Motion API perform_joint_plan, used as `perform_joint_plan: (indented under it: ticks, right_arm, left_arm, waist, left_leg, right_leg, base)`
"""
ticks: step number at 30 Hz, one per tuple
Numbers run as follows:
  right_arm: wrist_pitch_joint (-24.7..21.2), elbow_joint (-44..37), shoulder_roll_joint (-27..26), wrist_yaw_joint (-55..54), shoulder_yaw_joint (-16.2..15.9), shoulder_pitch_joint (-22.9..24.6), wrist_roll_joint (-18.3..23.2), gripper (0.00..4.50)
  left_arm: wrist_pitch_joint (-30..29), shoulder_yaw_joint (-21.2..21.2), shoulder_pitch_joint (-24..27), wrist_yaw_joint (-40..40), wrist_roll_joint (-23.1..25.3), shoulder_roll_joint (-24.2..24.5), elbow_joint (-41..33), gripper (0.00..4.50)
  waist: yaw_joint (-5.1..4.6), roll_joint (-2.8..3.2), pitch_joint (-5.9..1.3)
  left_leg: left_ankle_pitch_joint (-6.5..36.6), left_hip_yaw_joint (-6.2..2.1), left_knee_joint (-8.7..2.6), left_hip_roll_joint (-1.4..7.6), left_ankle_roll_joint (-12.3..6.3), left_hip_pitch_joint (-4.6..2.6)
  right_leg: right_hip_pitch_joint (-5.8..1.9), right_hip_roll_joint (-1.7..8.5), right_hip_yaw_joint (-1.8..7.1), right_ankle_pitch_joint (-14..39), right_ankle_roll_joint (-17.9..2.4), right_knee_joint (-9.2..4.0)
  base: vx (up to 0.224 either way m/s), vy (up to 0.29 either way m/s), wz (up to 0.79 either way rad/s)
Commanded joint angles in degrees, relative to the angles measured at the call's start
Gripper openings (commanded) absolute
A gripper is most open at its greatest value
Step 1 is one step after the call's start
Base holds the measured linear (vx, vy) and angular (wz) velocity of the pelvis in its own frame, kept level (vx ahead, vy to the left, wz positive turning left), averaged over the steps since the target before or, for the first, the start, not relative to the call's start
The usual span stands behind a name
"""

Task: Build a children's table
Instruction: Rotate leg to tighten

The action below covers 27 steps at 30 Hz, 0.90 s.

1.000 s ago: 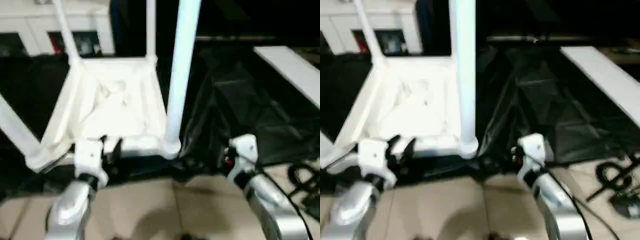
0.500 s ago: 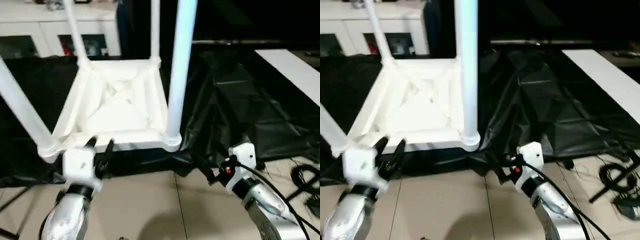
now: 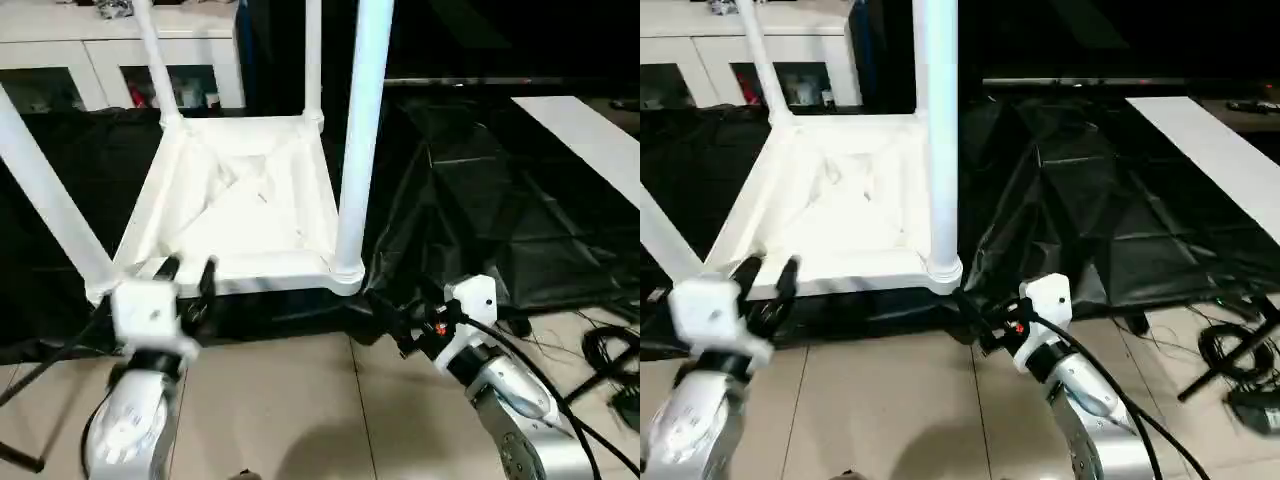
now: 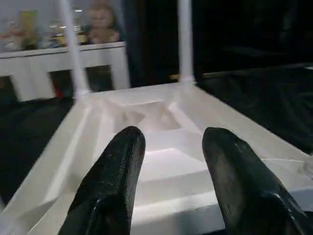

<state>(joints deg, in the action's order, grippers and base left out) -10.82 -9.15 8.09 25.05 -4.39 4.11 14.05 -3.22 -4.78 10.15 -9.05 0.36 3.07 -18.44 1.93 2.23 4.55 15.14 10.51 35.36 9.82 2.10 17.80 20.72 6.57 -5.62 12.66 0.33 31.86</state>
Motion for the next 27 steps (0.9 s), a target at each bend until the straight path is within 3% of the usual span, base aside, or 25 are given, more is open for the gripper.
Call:
perform_joint_plan:
  ticks: [1,2,3,4,5,6,7,8,9,10,11,12,13,14,16,17,19,20,21,22,23,24,25,26,27]
  right_arm:
    - [-0.7,-0.2,-0.3,-0.8,0.4,-0.4,0.4,4.31]
    - [-0.3,0.0,-0.2,-0.8,0.3,-0.5,0.1,4.31]
    - [-0.1,0.6,-0.2,-1.1,0.1,-0.9,-0.4,4.31]
    - [1.1,1.6,-0.2,-1.0,-0.1,-1.5,-1.0,4.31]
    - [1.1,1.6,-0.2,-1.0,-0.1,-1.5,-1.0,4.31]
    - [1.2,2.0,0.1,-0.3,-0.5,-2.1,-1.2,4.31]
    - [1.1,2.1,0.2,-0.1,-0.6,-2.2,-1.2,4.31]
    - [1.9,2.4,0.7,0.1,-1.2,-2.5,-2.3,4.31]
    - [2.6,2.8,1.2,0.4,-1.8,-2.8,-3.3,4.31]
    - [3.2,3.5,1.7,1.3,-2.7,-3.4,-4.0,4.31]
    - [2.9,4.2,1.7,1.5,-2.9,-4.0,-4.0,4.31]
    - [2.9,4.2,1.7,1.5,-2.9,-4.0,-4.0,4.31]
    - [2.6,5.2,1.7,1.8,-3.1,-4.8,-3.9,4.31]
    - [3.2,6.0,1.9,2.3,-3.6,-5.4,-4.2,4.31]
    - [3.9,7.3,1.9,2.5,-4.0,-6.4,-4.6,4.31]
    - [4.1,8.1,1.7,2.6,-4.0,-7.0,-4.6,4.31]
    - [5.0,9.4,1.0,3.1,-3.6,-7.7,-3.7,4.31]
    - [4.1,9.5,0.6,2.8,-2.8,-7.4,-2.5,4.31]
    - [3.5,9.6,0.2,2.6,-2.2,-7.3,-1.8,4.31]
    - [3.6,9.7,0.3,2.5,-2.1,-6.9,-1.9,4.31]
    - [3.9,9.7,0.5,2.4,-2.1,-6.6,-2.2,4.31]
    - [4.1,9.5,0.7,2.3,-2.0,-6.1,-2.2,4.31]
    - [4.4,9.1,0.8,2.2,-1.9,-5.4,-2.1,4.31]
    - [4.4,8.8,1.0,2.1,-1.6,-4.8,-1.8,4.31]
    - [4.4,8.8,1.1,2.1,-1.5,-4.7,-1.7,4.31]
  left_arm:
    - [-0.1,-0.1,-1.4,0.6,0.1,0.3,0.7,2.34]
    - [-0.2,0.0,-1.6,0.7,0.3,0.4,0.7,2.34]
    - [-0.2,0.0,-1.7,0.8,0.4,0.6,0.8,2.34]
    - [0.2,0.2,-1.2,1.0,0.9,0.7,0.4,2.34]
    - [0.2,0.2,-1.1,1.0,0.9,0.7,0.4,2.34]
    - [2.1,0.9,-0.5,1.6,3.5,1.5,0.0,2.34]
    - [2.6,1.2,-0.4,1.7,4.1,1.7,0.0,2.34]
    - [2.5,1.3,-0.1,2.1,4.5,1.6,-0.2,2.34]
    - [2.2,1.4,0.0,2.5,4.7,1.4,-0.3,2.34]
    - [1.9,1.7,0.3,3.1,5.1,1.2,-0.4,2.34]
    - [1.7,2.0,0.1,3.5,5.5,1.2,-0.3,2.34]
    - [1.7,2.0,0.1,3.5,5.5,1.2,-0.3,2.34]
    - [1.6,2.3,-0.2,4.1,6.0,1.2,-0.1,2.34]
    - [1.5,2.4,-0.6,4.5,6.4,1.1,0.1,2.34]
    - [1.1,2.3,-1.3,5.1,6.9,1.0,0.6,2.34]
    - [1.2,2.2,-1.8,5.3,6.9,0.9,1.0,2.34]
    - [1.1,2.0,-2.4,4.9,6.3,0.8,1.5,2.34]
    - [1.5,1.9,-2.4,4.2,5.2,0.8,1.4,2.34]
    - [1.8,1.8,-2.4,3.8,4.3,0.8,1.3,2.34]
    - [0.9,1.8,-2.3,3.8,4.1,0.7,1.2,2.34]
    - [0.0,1.7,-2.2,3.9,4.0,0.7,1.2,2.34]
    - [-0.3,1.6,-2.2,4.2,3.8,0.5,1.3,2.34]
    - [0.2,1.3,-2.2,4.3,2.8,0.0,1.6,2.34]
    - [0.4,1.2,-2.3,5.1,3.5,0.0,2.1,2.34]
    - [0.3,1.1,-2.4,5.2,3.7,0.0,2.3,2.34]
  waist:
    - [-1.63,1.18,-0.74]
    - [3.36,1.81,-0.28]
    - [4.26,0.75,-0.96]
    - [3.19,-2.59,-4.78]
    - [3.55,-4.94,-4.51]
    - [5.10,-4.41,-4.66]
    - [5.70,-4.38,-4.19]
    - [6.34,-2.90,-4.09]
    - [6.29,-0.83,-5.61]
    - [5.32,1.40,-5.62]
    - [4.47,2.40,-6.43]
    - [3.99,3.28,-6.32]
    - [3.74,3.21,-6.63]
    - [3.54,3.24,-6.16]
    - [3.11,2.50,-6.05]
    - [3.32,1.35,-5.64]
    - [2.14,-2.27,-5.33]
    - [3.36,-3.59,-4.18]
    - [5.09,-4.83,-4.07]
    - [6.50,-5.23,-3.36]
    - [8.00,-5.68,-2.40]
    - [9.06,-6.21,-3.19]
    - [9.32,-6.11,-3.21]
    - [9.64,-5.74,-3.77]
    - [9.74,-5.56,-3.72]
  left_leg:
    - [42.1,1.01,-9.72,4.10,-1.72,-0.23]
    - [53.0,5.30,-15.42,5.94,0.21,6.72]
    - [52.3,5.92,-13.91,5.76,-1.37,6.25]
    - [26.2,3.12,-3.33,3.13,-0.25,3.37]
    - [13.4,-0.01,6.79,1.52,-0.26,1.27]
    - [3.5,-6.85,10.35,-3.30,-4.87,9.97]
    - [2.8,-7.79,9.33,-2.44,-4.84,11.06]
    - [1.1,-8.38,6.86,-1.21,-3.96,9.91]
    - [-8.6,-8.17,-0.54,0.89,-1.47,5.80]
    - [-18.6,-11.37,-2.94,4.04,0.05,2.16]
    - [-19.8,-12.98,-4.16,7.10,2.55,0.72]
    - [-29.4,-18.01,-4.89,4.89,-1.94,0.08]
    - [-34.2,-19.26,-4.37,4.76,-4.22,-0.77]
    - [-38.1,-21.36,-5.33,3.51,-4.99,0.56]
    - [-29.7,-24.65,-7.44,2.43,-1.97,0.45]
    - [-17.5,-25.59,-9.34,1.15,-0.75,0.95]
    - [4.3,-24.79,-11.05,-1.81,-3.09,1.98]
    - [10.4,-17.62,-4.75,-4.58,-6.17,3.71]
    - [9.2,-11.27,3.56,-8.40,-6.17,4.56]
    - [5.1,-7.24,7.42,-7.08,-3.83,6.43]
    - [1.3,-6.58,4.81,-6.38,-1.45,5.74]
    - [1.4,-6.84,3.89,-5.17,-3.97,5.55]
    - [2.1,-7.28,3.84,-4.71,-5.52,5.70]
    - [3.7,-8.47,4.79,-4.02,-5.93,6.46]
    - [3.4,-8.68,4.85,-4.26,-5.26,6.55]
  right_leg:
    - [-1.05,-1.17,-3.34,31.5,0.0,-0.11]
    - [-5.36,-1.74,-4.59,14.0,-3.0,13.89]
    - [-5.02,-1.34,-4.06,11.6,-2.3,14.96]
    - [-3.82,5.81,6.59,45.4,9.6,7.39]
    - [2.15,11.10,9.47,57.7,11.9,-2.47]
    - [-5.03,11.62,14.54,42.4,12.3,-3.54]
    - [-5.20,11.23,13.23,31.5,11.0,-2.52]
    - [-4.39,9.42,11.07,10.1,1.8,-0.59]
    - [-3.99,2.19,4.94,-5.0,-8.1,3.44]
    - [-0.42,-3.88,2.56,-7.8,-8.6,7.21]
    - [0.30,-3.37,3.06,-3.7,-8.0,8.60]
    - [0.63,-5.00,1.39,5.9,-4.9,10.96]
    - [1.48,-5.07,1.47,9.1,-3.7,11.24]
    - [1.26,-5.24,1.18,12.3,-3.1,12.47]
    - [1.19,-4.91,2.53,13.2,-2.5,11.38]
    - [0.20,-4.80,4.10,12.3,-4.8,9.59]
    - [-1.99,-3.33,6.99,11.4,-14.0,4.16]
    - [-2.63,0.51,9.98,12.8,-27.3,-3.76]
    - [-3.27,1.57,10.69,13.9,-31.3,-7.36]
    - [-4.17,1.79,10.84,13.4,-21.9,-5.03]
    - [-3.79,2.15,11.89,14.8,0.5,-4.34]
    - [-5.34,4.00,14.54,12.5,13.0,-4.00]
    - [-5.73,5.54,15.55,11.2,15.4,-4.05]
    - [-6.43,7.95,16.87,4.9,13.9,-3.40]
    - [-6.61,7.70,16.10,1.1,12.3,-3.20]
  base:
    - [-0.006,0.153,-0.76]
    - [-0.059,0.136,-0.71]
    - [-0.059,0.056,-0.44]
    - [-0.059,0.056,-0.44]
    - [0.000,0.000,0.00]
    - [0.091,0.023,-0.08]
    - [0.091,0.023,-0.08]
    - [0.097,0.118,-0.03]
    - [0.070,0.113,0.12]
    - [0.070,0.113,0.12]
    - [0.052,0.131,0.10]
    - [0.030,0.099,0.19]
    - [0.030,0.099,0.19]
    - [0.030,-0.002,0.35]
    - [-0.013,-0.080,0.43]
    - [-0.056,-0.141,0.56]
    - [-0.071,-0.210,0.68]
    - [-0.089,-0.283,0.56]
    - [-0.085,-0.272,0.13]
    - [-0.085,-0.272,0.13]
    - [-0.057,-0.229,-0.10]
    - [-0.046,-0.179,0.03]
    - [-0.046,-0.179,0.03]
    - [-0.035,-0.105,0.03]
    - [-0.040,-0.075,0.01]
